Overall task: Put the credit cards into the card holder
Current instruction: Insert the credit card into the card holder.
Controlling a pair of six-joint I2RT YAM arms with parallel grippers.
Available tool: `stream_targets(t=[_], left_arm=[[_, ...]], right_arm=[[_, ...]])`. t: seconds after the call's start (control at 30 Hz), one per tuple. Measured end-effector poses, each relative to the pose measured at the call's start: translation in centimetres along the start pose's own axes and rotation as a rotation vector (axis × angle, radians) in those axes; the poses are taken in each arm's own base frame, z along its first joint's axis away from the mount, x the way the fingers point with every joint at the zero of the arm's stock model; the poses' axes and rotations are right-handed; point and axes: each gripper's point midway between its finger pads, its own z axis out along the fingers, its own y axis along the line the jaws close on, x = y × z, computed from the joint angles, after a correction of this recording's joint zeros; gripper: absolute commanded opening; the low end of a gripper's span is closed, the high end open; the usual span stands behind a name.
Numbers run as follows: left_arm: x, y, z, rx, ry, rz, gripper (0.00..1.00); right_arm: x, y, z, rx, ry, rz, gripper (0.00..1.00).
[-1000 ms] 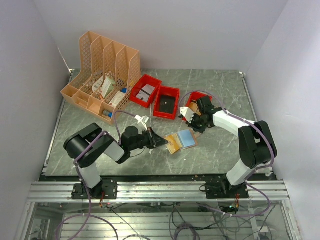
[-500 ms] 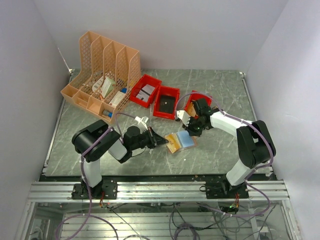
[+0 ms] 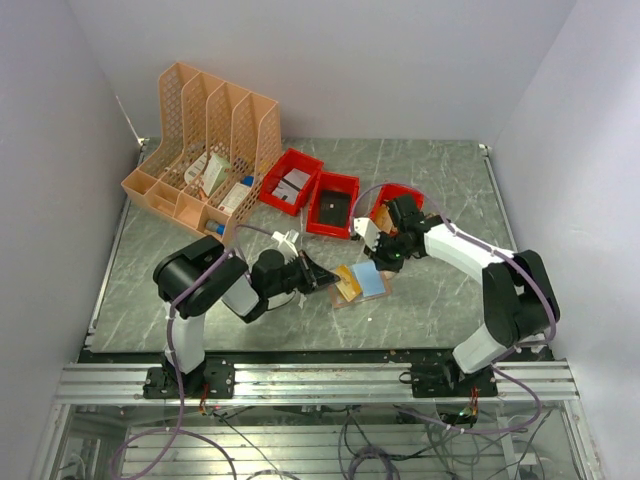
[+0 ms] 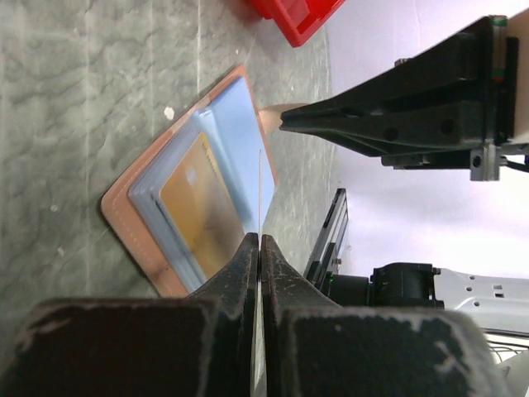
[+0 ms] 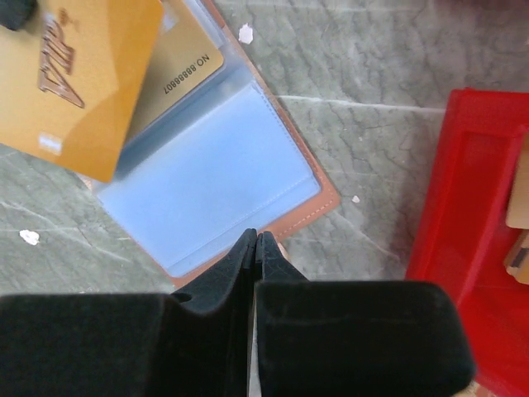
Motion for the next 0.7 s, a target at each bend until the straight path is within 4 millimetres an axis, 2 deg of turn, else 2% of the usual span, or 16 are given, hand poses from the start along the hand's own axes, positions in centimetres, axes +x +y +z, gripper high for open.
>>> stream_targets(t=[0.2, 0.37, 0.7], left_arm=[[-0.7, 0.0, 0.8, 0.006, -0.012, 0.003, 0.07], [-0.8, 1.3, 0.9, -0.028, -0.011, -0.019, 0.07], [-1.0, 1.6, 0.7, -0.042, -0.004, -0.024, 0.07]], right_arm=[[-1.2, -0.1, -1.4, 0.028, -0.044, -0.014, 0.00], [-0.6, 0.0, -1.2, 0.029, -0.026, -0.001, 0.00], [0.4, -0.1, -0.4, 0.022, 0.014, 0.025, 0.00]])
